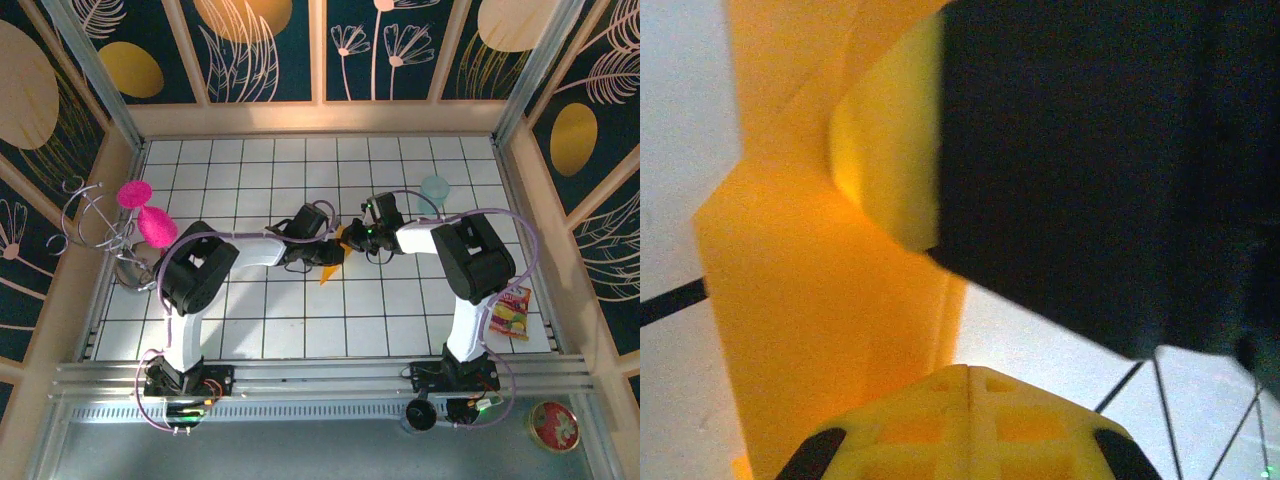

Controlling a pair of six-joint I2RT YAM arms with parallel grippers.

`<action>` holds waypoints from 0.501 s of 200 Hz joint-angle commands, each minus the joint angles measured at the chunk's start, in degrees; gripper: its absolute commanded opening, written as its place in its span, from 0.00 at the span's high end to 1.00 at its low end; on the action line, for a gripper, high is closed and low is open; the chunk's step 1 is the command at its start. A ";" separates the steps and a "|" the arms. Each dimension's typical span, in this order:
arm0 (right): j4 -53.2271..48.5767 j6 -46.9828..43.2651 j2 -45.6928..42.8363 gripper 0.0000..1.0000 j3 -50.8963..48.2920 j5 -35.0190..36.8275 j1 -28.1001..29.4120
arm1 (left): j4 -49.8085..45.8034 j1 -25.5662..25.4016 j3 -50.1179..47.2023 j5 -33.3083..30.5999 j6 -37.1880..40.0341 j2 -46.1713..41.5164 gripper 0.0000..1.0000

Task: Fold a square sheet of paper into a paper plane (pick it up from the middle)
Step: Fold the wing for the fifth time at the center of the table.

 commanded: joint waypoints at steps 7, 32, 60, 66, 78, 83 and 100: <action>-6.25 -0.08 3.60 0.94 -2.16 4.05 -0.77 | -2.29 -0.31 -3.44 -0.68 1.02 0.03 1.00; -6.46 -0.11 3.67 0.94 -2.10 4.31 -0.86 | -2.92 -0.45 -8.40 -0.88 0.76 -1.75 1.00; -6.74 -0.24 3.72 0.95 -1.93 4.49 -0.94 | -4.19 -1.13 -13.61 -1.05 0.39 -5.23 1.00; -6.77 -0.30 3.85 0.95 -1.84 4.54 -0.96 | -4.90 -1.44 -14.66 -1.29 0.49 -6.09 1.00; -6.95 -0.30 3.82 0.95 -1.78 4.58 -1.03 | -6.60 -2.14 -16.61 -2.01 1.09 -7.83 1.00; -7.01 -0.39 3.80 0.95 -1.80 4.58 -1.04 | -7.65 -2.37 -17.30 -2.31 1.32 -8.55 1.00; -7.27 -0.62 3.83 0.95 -1.63 4.73 -1.04 | -10.36 -2.98 -19.63 -2.73 1.78 -10.84 1.00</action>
